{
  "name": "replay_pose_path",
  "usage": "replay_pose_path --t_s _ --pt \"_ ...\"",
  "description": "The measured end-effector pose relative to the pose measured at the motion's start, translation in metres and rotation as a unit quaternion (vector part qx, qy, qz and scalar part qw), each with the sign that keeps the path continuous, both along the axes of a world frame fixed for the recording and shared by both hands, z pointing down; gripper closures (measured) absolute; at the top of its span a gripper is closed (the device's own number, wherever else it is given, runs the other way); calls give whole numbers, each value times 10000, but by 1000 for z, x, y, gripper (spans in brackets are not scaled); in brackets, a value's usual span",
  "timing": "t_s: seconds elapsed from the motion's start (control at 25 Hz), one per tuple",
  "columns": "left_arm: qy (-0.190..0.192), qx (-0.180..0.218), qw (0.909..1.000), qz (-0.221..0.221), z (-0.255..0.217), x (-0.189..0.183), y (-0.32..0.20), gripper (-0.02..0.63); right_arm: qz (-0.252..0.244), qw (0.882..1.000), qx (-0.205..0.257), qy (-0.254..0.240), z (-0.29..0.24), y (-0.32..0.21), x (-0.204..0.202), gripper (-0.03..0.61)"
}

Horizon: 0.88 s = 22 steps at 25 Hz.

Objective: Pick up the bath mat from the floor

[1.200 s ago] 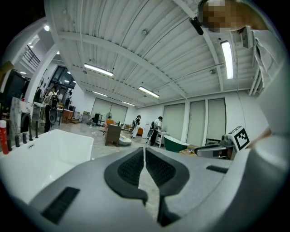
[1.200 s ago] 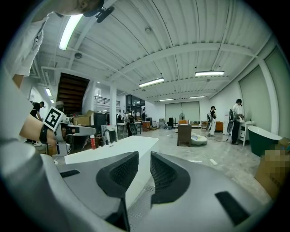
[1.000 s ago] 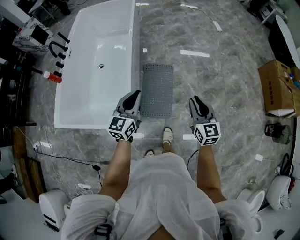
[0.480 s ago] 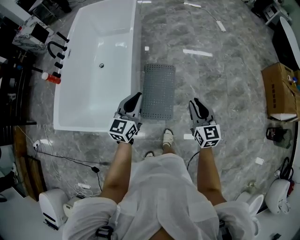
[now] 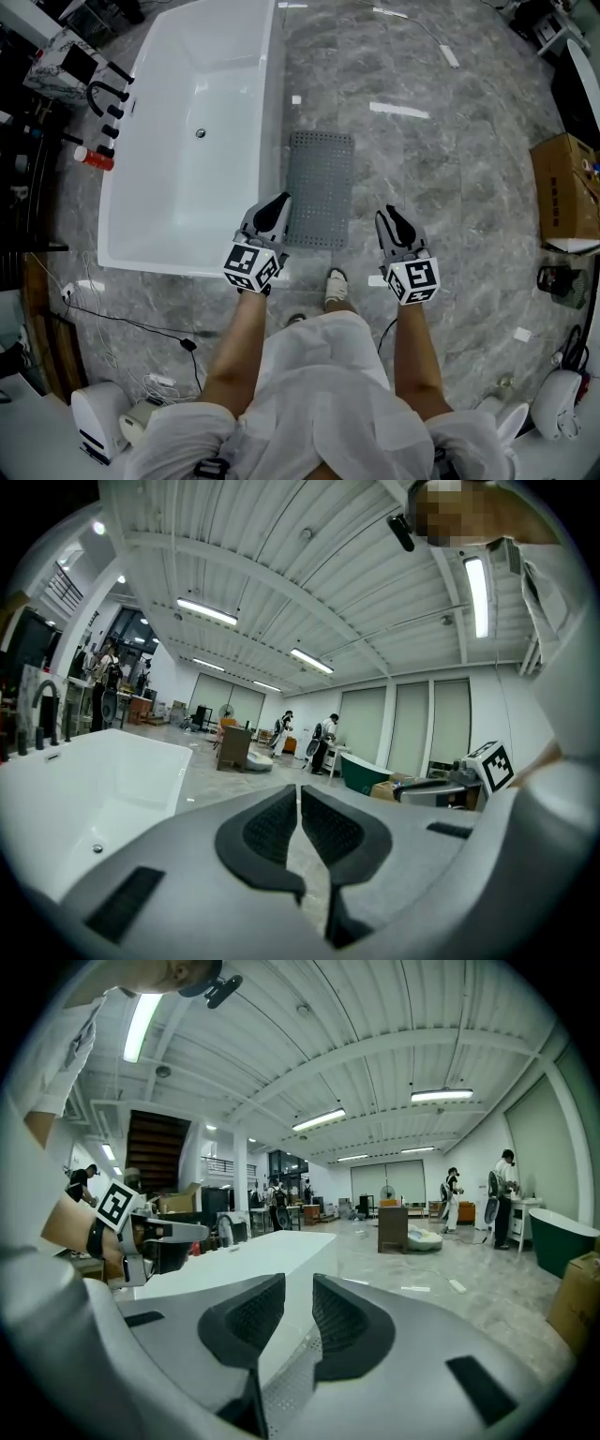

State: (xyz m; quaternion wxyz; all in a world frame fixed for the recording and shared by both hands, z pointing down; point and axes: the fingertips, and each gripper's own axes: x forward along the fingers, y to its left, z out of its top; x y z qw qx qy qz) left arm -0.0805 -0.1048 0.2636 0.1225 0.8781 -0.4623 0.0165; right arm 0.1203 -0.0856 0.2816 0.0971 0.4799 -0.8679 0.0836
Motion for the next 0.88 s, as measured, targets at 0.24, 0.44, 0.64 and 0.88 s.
replay_pose_path --t_s 0.24,0.44,0.64,0.88 --pt "-74 -62 9996 252 55 15 -7 595 -95 9999 -75 48 55 -7 -7 463" --pt "-113 -72 9993 355 105 27 -16 595 -135 9998 -95 119 104 -15 -10 462" --pt "-74 -80 9991 403 157 31 -26 595 -210 9996 -88 149 154 -23 -13 449" --pt "-20 3 9992 388 232 38 -39 594 -333 9993 36 169 223 -36 -16 439"
